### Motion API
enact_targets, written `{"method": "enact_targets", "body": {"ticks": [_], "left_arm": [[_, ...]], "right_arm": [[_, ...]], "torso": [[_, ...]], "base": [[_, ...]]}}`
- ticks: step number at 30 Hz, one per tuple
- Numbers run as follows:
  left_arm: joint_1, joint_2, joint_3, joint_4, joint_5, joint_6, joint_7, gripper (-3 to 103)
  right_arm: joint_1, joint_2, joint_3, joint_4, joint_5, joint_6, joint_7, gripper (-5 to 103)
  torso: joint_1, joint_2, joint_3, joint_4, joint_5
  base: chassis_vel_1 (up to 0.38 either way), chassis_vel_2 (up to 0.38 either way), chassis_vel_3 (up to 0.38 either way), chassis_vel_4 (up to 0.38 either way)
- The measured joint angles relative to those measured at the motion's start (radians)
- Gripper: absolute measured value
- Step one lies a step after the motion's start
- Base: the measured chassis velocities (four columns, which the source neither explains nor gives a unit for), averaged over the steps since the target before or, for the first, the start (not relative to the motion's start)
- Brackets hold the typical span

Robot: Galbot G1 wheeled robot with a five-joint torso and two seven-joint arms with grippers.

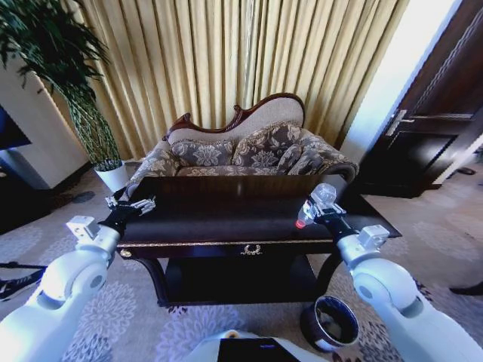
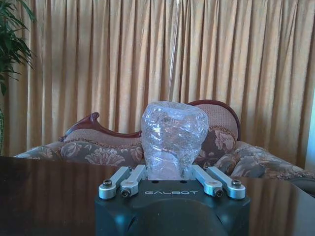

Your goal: Move to the front of the table and place the trash on the table into the trash bin.

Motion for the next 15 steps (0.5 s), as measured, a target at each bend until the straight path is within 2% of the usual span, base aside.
{"method": "enact_targets", "body": {"ticks": [15], "left_arm": [[0.003, 0.004, 0.011, 0.003, 0.018, 0.003, -0.001, 100]], "right_arm": [[-0.001, 0.02, -0.005, -0.007, -0.014, 0.006, 0.0, 25]], "torso": [[0.0, 0.0, 0.0, 0.0002, -0.0001]], "base": [[0.094, -0.095, -0.092, 0.101]]}}
